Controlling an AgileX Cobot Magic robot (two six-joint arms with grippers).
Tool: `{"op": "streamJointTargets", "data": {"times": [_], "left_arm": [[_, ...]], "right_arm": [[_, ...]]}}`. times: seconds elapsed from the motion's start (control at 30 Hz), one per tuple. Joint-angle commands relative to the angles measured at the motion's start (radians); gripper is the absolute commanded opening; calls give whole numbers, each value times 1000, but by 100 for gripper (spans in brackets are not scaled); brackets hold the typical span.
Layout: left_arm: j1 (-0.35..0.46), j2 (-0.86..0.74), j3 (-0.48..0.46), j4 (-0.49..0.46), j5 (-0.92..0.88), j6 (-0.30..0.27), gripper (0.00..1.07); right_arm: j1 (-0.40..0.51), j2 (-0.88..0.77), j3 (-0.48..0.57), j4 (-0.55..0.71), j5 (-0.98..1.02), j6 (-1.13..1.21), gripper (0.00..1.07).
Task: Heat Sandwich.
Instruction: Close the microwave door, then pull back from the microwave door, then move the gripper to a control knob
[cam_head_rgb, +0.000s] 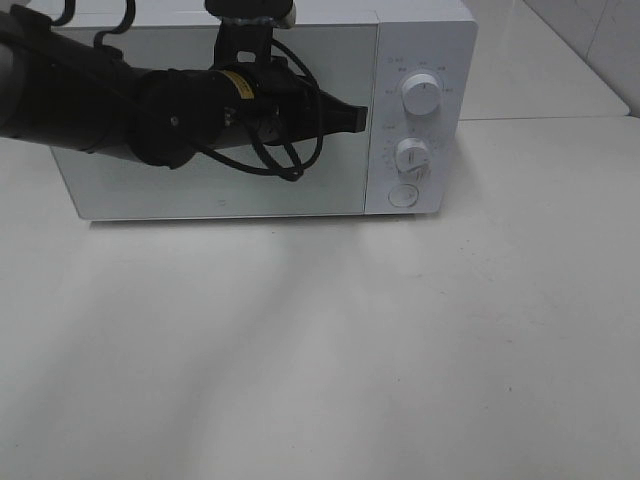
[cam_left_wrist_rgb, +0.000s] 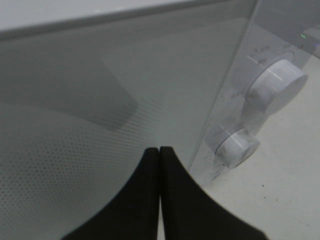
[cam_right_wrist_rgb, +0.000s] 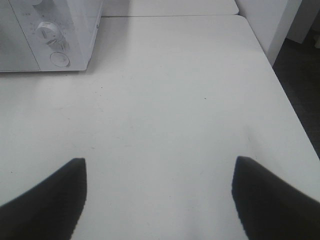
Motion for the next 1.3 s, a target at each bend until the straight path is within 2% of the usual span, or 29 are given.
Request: {"op": "streamJointTargets", "data": {"times": [0.03, 0.3, 0.4, 0.5, 0.6, 0.7, 0.73, 0.77, 0.8, 0.83, 1.07, 1.17, 1.3], "left_arm": [[-10, -49, -10, 3, 138, 0, 0], [-10, -131, -10, 3, 438, -2, 0], [-10, -151, -10, 0, 511, -16, 0], [-10, -191, -10, -5, 664, -36, 0], [-10, -211, -11, -5, 747, -36, 2], [-10, -240, -11, -10, 875, -36, 44], [-10, -240, -11, -10, 875, -36, 44], [-10, -251, -11, -16, 921, -49, 77], [-10, -253, -11, -17, 941, -60, 94], [-10, -258, -11, -17, 959, -63, 102], [-10, -275, -11, -2, 1081, -61, 98], [-4, -287, -11, 24, 1230, -61, 98], [-2, -290, -11, 66, 1337, -76, 98]], "right_arm": [[-3, -27, 1, 1, -15, -11, 76], [-3, -27, 1, 1, -15, -11, 76], [-3, -27, 1, 1, -15, -11, 76], [-3, -27, 1, 1, -15, -11, 76], [-3, -27, 1, 1, -15, -11, 76], [-3, -27, 1, 2, -15, -12, 75], [-3, -27, 1, 2, -15, -12, 75], [-3, -27, 1, 2, -15, -12, 75], [-3, -27, 1, 2, -15, -12, 75], [-3, -27, 1, 2, -15, -12, 75], [-3, -27, 1, 1, -15, -12, 75], [-3, -27, 1, 1, -15, -12, 75], [-3, -27, 1, 1, -15, -12, 75]]}}
